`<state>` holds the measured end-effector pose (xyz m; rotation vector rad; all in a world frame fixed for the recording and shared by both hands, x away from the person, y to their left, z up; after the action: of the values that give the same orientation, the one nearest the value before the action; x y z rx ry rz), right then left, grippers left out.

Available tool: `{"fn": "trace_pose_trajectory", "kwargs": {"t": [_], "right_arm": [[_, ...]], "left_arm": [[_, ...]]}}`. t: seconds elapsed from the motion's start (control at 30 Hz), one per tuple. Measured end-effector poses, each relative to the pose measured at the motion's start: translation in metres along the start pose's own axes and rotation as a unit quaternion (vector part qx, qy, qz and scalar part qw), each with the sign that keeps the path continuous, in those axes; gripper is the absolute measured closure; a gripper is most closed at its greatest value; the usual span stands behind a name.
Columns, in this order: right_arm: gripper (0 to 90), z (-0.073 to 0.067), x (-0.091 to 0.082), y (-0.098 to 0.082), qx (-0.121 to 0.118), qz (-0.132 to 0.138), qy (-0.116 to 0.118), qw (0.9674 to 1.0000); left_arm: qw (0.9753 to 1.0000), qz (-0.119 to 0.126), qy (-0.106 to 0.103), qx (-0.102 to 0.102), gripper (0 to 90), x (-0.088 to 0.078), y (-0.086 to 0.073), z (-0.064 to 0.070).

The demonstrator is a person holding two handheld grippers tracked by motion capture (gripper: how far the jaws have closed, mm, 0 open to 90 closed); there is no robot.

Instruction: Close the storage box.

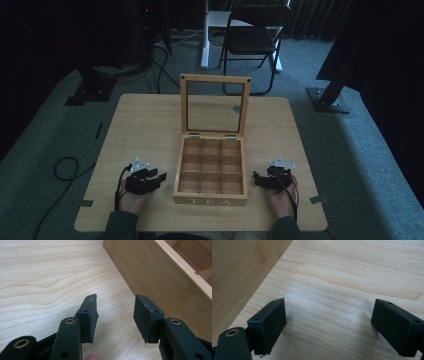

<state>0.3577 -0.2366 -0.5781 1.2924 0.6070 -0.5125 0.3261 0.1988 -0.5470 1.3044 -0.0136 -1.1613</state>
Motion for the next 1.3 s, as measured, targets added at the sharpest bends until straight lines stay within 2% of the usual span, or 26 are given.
{"fn": "trace_pose_trajectory", "kwargs": {"t": [0.47,0.7,0.83,0.9,1.0,1.1,1.2,1.3], "right_arm": [[13.2,-0.003,-0.002,-0.001,-0.001,0.001,0.002,1.0000],[13.8,-0.005,-0.004,0.000,-0.016,-0.008,0.015,0.9997],[26.2,-0.007,-0.007,0.003,-0.019,-0.023,0.017,0.9994],[34.3,-0.008,-0.011,0.006,-0.010,-0.027,0.037,0.9989],[36.2,-0.010,-0.016,0.009,-0.013,-0.023,0.042,0.9988],[40.4,-0.013,-0.026,0.019,-0.015,-0.005,0.051,0.9986],[40.5,-0.014,-0.031,0.028,-0.019,0.013,0.053,0.9983],[40.4,-0.014,-0.034,0.035,-0.022,0.020,0.061,0.9977]], "left_arm": [[1.0000,-0.003,-0.005,0.000,51.5,0.002,0.001,0.001],[1.0000,-0.002,-0.005,0.004,51.1,-0.001,0.005,0.000],[1.0000,0.006,-0.003,0.007,51.0,-0.006,0.010,-0.001],[0.9999,0.008,-0.002,0.010,50.9,-0.008,0.013,-0.002],[0.9999,0.011,-0.002,0.012,50.7,-0.011,0.017,-0.003],[0.9998,0.012,-0.001,0.015,50.7,-0.012,0.021,-0.004],[0.9997,0.013,-0.001,0.019,50.7,-0.012,0.025,-0.004],[0.9996,0.014,-0.001,0.023,50.7,-0.012,0.030,-0.003]]}}
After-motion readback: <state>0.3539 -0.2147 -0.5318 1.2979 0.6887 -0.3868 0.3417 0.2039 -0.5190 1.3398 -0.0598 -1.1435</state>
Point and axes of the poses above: each handheld gripper's, and its own axes: x roughly forward along the jaws, y roughly out of its top, z roughly to its right, the point moved 4 cm from there along x, roughly forward along the jaws, and after that the axes turned 14 degrees about -y, right-handed, at the moved point
